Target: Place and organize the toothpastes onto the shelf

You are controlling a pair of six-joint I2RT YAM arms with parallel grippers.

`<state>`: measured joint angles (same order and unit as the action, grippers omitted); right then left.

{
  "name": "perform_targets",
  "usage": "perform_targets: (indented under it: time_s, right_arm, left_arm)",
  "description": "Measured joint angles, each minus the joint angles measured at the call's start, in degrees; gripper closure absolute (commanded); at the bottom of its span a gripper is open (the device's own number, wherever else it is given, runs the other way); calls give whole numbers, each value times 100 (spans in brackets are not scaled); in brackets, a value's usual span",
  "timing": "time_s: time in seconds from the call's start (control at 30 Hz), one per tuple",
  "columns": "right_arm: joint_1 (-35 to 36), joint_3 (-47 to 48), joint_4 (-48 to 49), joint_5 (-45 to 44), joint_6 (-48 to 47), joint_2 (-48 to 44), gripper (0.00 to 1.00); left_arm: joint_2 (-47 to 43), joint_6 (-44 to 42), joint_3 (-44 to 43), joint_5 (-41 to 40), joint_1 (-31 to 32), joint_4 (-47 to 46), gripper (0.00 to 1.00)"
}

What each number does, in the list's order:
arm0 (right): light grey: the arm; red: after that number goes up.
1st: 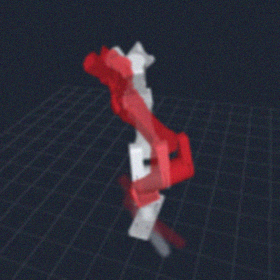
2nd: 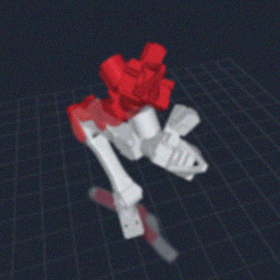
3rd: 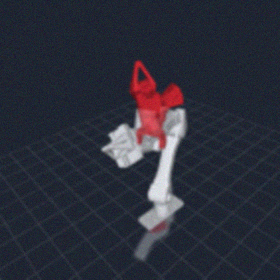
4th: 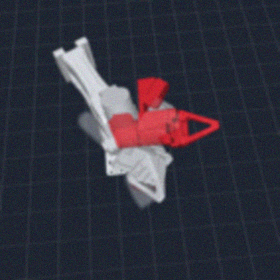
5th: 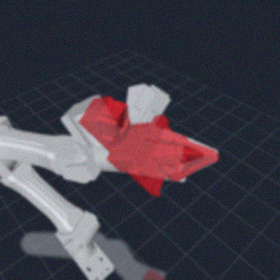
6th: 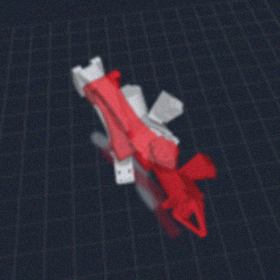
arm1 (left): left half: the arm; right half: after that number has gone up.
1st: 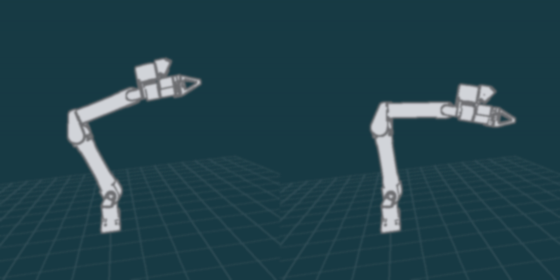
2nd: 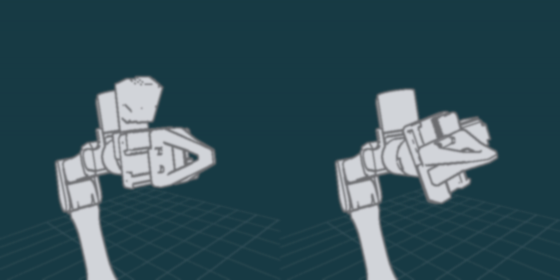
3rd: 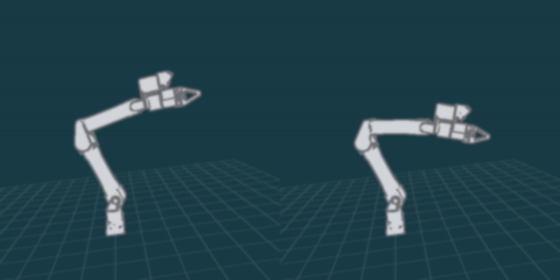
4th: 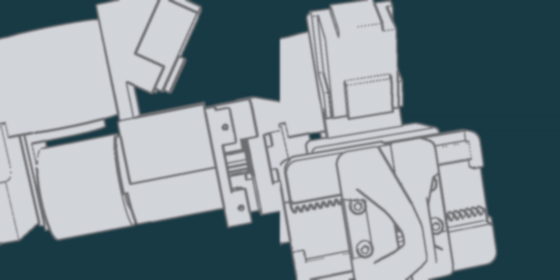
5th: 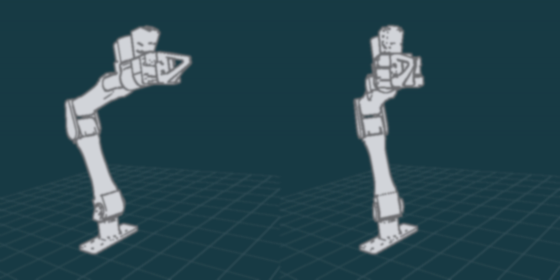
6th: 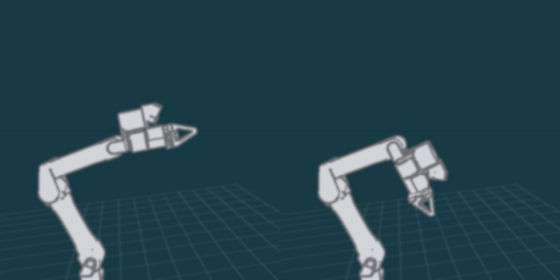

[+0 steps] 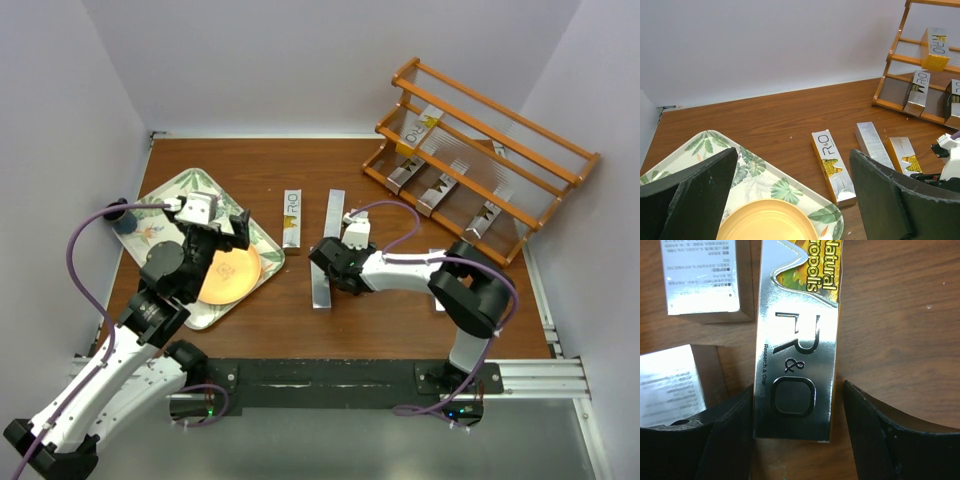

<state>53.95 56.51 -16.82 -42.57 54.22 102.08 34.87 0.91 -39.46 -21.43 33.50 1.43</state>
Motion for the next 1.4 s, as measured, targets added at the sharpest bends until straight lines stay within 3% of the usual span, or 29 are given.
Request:
perform_targets:
  time_s: [0.17,0.33,0.6,1.07,1.4]
  right_arm:
    - [0,94,103,-111,66,192,48]
    - [0,94,98,-146,70,190,70]
    - [0,-90,-149,-131,-160,-254,81]
    - [-72,42,-1759,98,-1012,-1926,84]
    - [-1215,636,-2476,280,-1532,-2741,85]
  left_arm:
    - [11,2,0,9,0,-2,1]
    - [11,2,0,20,0,-2,1]
    - [13,2,0,24,0,0,1]
    - [42,2,0,-4,0,0,2]
    - [11,2,0,-37,0,0,2]
